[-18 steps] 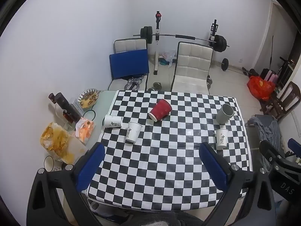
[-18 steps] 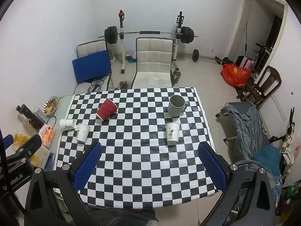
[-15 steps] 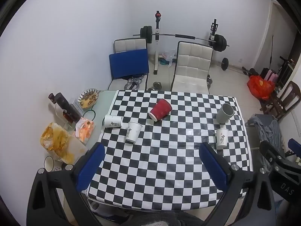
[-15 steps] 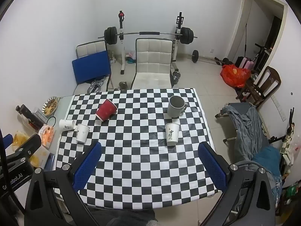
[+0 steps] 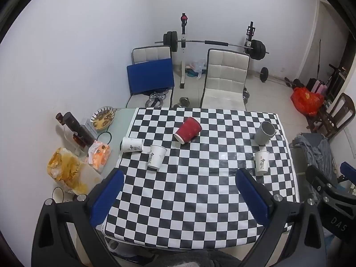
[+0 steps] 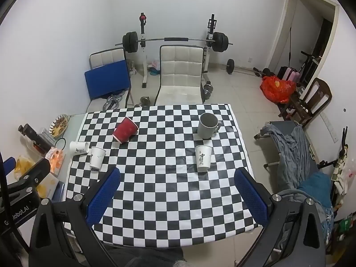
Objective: Flip cup upright
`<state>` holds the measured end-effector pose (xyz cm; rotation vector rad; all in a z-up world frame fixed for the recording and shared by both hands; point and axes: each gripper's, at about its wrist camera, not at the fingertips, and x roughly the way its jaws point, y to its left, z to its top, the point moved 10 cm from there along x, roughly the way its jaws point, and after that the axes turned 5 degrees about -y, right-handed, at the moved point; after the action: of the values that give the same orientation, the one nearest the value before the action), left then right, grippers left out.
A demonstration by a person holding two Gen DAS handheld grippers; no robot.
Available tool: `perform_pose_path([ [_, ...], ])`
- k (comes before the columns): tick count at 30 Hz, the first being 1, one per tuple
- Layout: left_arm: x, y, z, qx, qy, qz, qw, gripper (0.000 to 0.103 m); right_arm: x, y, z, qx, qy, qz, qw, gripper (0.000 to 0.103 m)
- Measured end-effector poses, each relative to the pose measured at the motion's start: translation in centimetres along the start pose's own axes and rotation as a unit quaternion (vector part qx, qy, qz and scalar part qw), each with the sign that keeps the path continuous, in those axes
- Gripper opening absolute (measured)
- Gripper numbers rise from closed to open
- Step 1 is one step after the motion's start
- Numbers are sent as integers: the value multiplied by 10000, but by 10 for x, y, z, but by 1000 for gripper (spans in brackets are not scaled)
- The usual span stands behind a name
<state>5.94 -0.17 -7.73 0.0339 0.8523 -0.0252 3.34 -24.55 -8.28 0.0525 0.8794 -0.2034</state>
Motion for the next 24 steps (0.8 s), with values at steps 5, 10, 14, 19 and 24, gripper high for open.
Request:
perform_pose_path([
  [5, 1, -1, 0, 14, 17, 6, 10000, 103, -2, -1, 2, -6, -18, -24, 10000, 103],
  [10, 0, -1, 1, 19, 10, 3, 10000, 103, -3, -4, 1, -12, -25, -15, 10000, 103],
  [14, 1, -1, 1, 14, 0, 12, 10000, 103, -4, -4, 0, -13, -33, -7, 10000, 103],
  [19, 1, -4, 4, 14, -28, 12, 10000, 103, -5, -5, 3, -7, -52, -20, 10000, 103],
  [24, -1, -5, 4, 6, -38, 5, 10000, 103, -6, -4, 2, -2, -59, -8, 10000, 103],
])
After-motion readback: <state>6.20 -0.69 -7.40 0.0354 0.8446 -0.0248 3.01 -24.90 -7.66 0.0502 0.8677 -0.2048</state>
